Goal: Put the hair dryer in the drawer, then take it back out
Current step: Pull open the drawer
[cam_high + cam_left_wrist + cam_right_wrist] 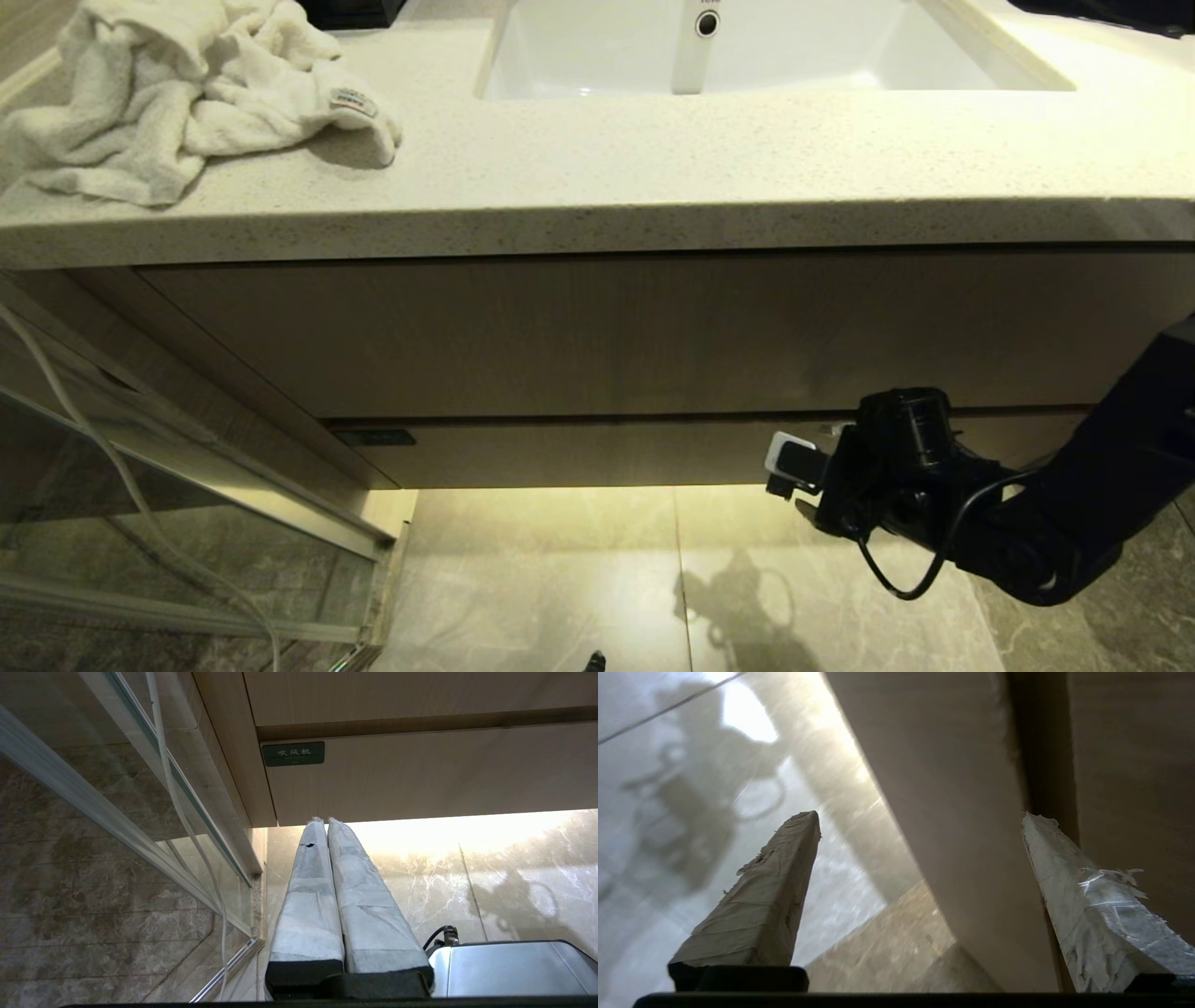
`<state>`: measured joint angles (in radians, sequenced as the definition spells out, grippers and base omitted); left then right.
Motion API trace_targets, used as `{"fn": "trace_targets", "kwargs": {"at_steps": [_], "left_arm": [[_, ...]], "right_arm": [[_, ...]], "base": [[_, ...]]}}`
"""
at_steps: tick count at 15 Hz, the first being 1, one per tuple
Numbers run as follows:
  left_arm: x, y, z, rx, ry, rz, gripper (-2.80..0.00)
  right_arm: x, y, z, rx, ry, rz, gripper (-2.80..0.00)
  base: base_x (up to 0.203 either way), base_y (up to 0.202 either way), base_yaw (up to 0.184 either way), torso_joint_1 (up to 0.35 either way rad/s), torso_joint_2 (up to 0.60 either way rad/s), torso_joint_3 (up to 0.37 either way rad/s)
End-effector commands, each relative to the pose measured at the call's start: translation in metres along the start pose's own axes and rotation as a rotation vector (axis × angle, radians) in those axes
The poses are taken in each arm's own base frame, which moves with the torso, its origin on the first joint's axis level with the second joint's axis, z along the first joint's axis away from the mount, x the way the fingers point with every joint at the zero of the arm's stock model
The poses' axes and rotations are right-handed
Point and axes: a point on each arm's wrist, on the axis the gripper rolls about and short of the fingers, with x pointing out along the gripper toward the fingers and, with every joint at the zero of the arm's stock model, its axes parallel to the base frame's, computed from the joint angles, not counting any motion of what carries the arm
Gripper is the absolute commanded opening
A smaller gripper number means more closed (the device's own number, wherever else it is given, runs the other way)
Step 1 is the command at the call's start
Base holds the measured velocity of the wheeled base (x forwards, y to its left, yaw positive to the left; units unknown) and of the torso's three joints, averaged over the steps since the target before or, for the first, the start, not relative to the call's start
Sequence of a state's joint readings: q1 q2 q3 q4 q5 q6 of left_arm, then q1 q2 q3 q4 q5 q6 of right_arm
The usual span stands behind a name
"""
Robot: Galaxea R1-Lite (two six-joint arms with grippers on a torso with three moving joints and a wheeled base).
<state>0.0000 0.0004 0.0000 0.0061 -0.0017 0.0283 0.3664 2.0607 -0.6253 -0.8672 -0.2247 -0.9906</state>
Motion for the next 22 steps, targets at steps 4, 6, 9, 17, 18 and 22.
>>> {"fn": "trace_targets", "kwargs": {"at_steps": [4, 6, 9, 17, 18, 22], "left_arm": [[0.000, 0.000, 0.000, 0.001, 0.003, 0.000, -2.80], [0.000, 0.000, 0.000, 0.001, 0.003, 0.000, -2.80], [0.000, 0.000, 0.000, 0.001, 0.003, 0.000, -2.80], [0.000, 0.000, 0.000, 0.001, 0.003, 0.000, -2.80], [0.000, 0.000, 0.000, 0.001, 0.003, 0.000, -2.80], [0.000, 0.000, 0.000, 0.001, 0.003, 0.000, -2.80]], "right_arm": [[0.029, 0.009, 0.002, -0.003, -0.011, -0.019, 0.00], [0.039, 0.005, 0.007, 0.003, -0.022, -0.039, 0.00], [0.053, 0.001, 0.014, 0.011, -0.024, -0.073, 0.00], [0.074, 0.014, 0.010, 0.000, 0.032, -0.011, 0.00], [0.073, 0.014, 0.010, -0.001, 0.040, 0.003, 0.00], [0.055, 0.010, 0.012, 0.049, 0.091, 0.099, 0.00]], "base": [[0.000, 0.000, 0.000, 0.000, 0.00, 0.000], [0.000, 0.000, 0.000, 0.000, 0.00, 0.000], [0.000, 0.000, 0.000, 0.000, 0.00, 0.000], [0.000, 0.000, 0.000, 0.000, 0.00, 0.000], [0.000, 0.000, 0.000, 0.000, 0.00, 0.000], [0.000, 0.000, 0.000, 0.000, 0.00, 0.000]]}}
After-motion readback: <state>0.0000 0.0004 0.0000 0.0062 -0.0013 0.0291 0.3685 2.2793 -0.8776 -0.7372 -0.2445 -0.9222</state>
